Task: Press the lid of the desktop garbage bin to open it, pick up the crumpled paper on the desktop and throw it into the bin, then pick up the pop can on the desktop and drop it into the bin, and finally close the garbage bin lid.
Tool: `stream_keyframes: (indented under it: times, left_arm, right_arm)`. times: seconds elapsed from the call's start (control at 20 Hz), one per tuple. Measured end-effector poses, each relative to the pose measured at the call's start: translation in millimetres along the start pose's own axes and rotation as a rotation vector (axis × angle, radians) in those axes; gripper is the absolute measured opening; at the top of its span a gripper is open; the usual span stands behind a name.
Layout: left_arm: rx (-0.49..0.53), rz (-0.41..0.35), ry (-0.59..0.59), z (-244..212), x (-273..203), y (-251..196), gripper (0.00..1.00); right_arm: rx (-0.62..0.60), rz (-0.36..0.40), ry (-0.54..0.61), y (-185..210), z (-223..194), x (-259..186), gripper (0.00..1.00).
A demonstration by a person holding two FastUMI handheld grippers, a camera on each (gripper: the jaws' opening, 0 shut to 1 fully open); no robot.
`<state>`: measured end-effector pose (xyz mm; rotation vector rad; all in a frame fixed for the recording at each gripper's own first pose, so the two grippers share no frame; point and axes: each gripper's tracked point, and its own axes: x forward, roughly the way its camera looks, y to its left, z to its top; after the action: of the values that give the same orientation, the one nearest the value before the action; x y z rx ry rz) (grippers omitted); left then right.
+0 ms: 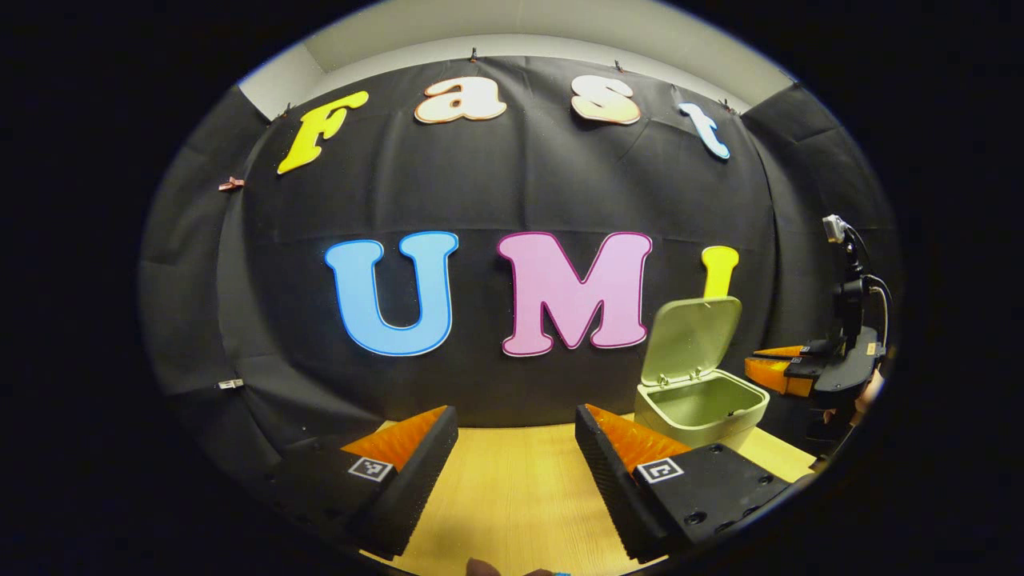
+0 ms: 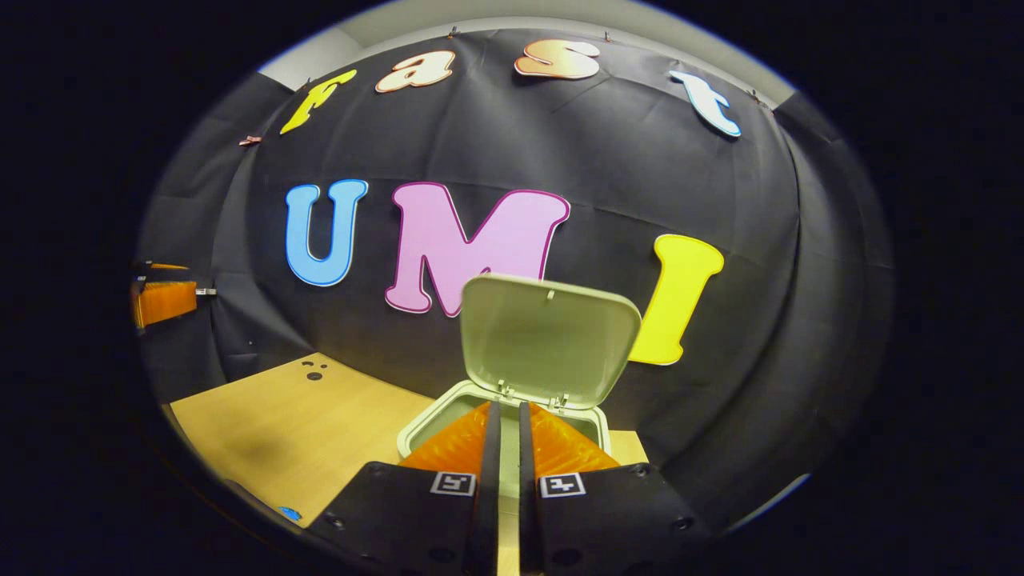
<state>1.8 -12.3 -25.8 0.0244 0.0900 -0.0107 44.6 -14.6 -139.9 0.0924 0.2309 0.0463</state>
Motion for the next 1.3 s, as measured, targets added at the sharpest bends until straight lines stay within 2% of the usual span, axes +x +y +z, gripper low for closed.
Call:
stream_keyframes:
  times: [0.15, 0.25, 0.3, 0.4, 0.45, 0.55, 0.65, 0.7, 0.85, 0.9, 1.1, 1.3]
  left_arm:
    - [-0.008, -0.016, 0.022, -9, 1, -1, 0.95]
    - [-0.009, -0.023, 0.036, -16, 1, -1, 0.95]
    - [-0.008, -0.027, 0.047, -21, 1, -1, 0.95]
    - [-0.002, -0.044, 0.081, -36, -1, -3, 0.95]
    - [0.003, -0.053, 0.102, -47, -3, -4, 0.95]
    - [0.013, -0.079, 0.15, -72, -7, -7, 0.95]
    - [0.021, -0.114, 0.188, -96, -13, -13, 0.95]
    - [0.028, -0.139, 0.201, -108, -17, -17, 0.95]
    - [0.048, -0.202, 0.235, -140, -25, -26, 0.94]
    - [0.052, -0.242, 0.271, -166, -31, -33, 0.94]
    - [0.063, -0.311, 0.385, -225, -46, -44, 0.94]
    - [0.084, -0.361, 0.492, -281, -59, -52, 0.92]
  right_arm:
    - [-0.001, 0.021, 0.01, 5, -1, -9, 0.24]
    - [-0.009, 0.034, 0.012, 8, -2, -15, 0.34]
    - [-0.008, 0.041, 0.01, 11, -1, -19, 0.34]
    - [0.0, 0.068, 0.014, 20, -3, -28, 0.43]
    - [0.006, 0.078, 0.018, 25, -5, -31, 0.64]
    - [0.007, 0.082, 0.017, 33, -8, -42, 0.73]
    - [0.002, 0.098, 0.019, 44, -11, -48, 0.76]
    - [0.0, 0.104, 0.024, 48, -14, -51, 0.82]
    - [0.011, 0.125, 0.043, 62, -23, -61, 0.85]
    - [0.022, 0.135, 0.056, 68, -29, -69, 0.85]
    - [0.095, 0.182, 0.072, 92, -35, -89, 0.85]
    - [0.084, 0.19, 0.081, 101, -37, -99, 0.86]
